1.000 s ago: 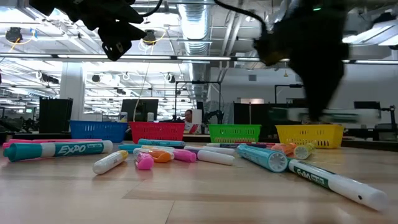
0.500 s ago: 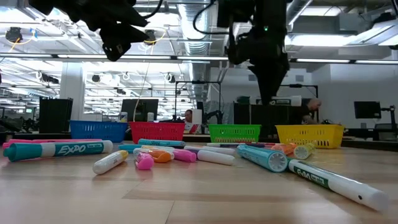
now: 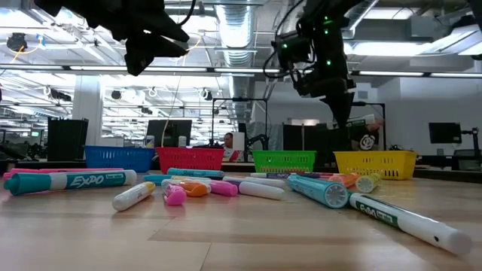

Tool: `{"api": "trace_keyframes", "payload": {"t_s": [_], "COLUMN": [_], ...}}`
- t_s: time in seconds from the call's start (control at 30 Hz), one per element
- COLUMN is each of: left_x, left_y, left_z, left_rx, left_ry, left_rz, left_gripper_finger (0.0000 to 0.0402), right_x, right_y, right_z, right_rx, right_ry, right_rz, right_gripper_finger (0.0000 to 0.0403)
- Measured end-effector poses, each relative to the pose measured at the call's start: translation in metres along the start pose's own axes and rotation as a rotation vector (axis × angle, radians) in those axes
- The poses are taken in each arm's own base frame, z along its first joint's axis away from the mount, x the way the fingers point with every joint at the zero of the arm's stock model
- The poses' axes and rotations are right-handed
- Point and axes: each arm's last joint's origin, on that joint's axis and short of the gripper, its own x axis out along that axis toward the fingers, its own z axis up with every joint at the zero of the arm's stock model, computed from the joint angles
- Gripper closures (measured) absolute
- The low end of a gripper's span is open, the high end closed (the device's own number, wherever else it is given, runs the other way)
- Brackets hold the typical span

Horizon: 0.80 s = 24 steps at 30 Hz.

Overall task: Pick & Place Markers
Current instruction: Put the large green marker pen into the yellow bin

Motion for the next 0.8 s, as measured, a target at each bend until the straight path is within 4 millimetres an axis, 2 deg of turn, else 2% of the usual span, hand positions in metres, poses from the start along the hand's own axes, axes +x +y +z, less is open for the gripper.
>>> {"api": "trace_keyframes", "payload": {"t_s": [0.23, 0.4, 0.53, 0.8], "left_x": [0.0, 0.0, 0.0, 0.0], "left_y": [0.001, 0.001, 0.001, 0.001], "left_z": [0.001, 0.001, 0.001, 0.001], "left_rx": [-0.025, -0.028, -0.032, -0.035], "left_ry": [-0.023, -0.028, -0.028, -0.028], "left_rz": [0.031, 0.037, 0.037, 0.037], "left_gripper_finger": [0.0275, 0.0275, 0.0275, 0.0275], "right_x": [0.011, 0.02, 0.029, 0.054], "right_y": [-0.055, -0.08, -0.087, -0.074], "right_z": [-0.001, -0.004, -0.011, -0.02], "right_rx": [0.094, 0.172, 0.197, 0.155], "right_ry": [0.057, 0.093, 0.154, 0.227], "right_rz": [0.016, 0.035, 0.087, 0.084], "right_gripper_finger": [0.033, 0.033, 0.033, 0.033]}}
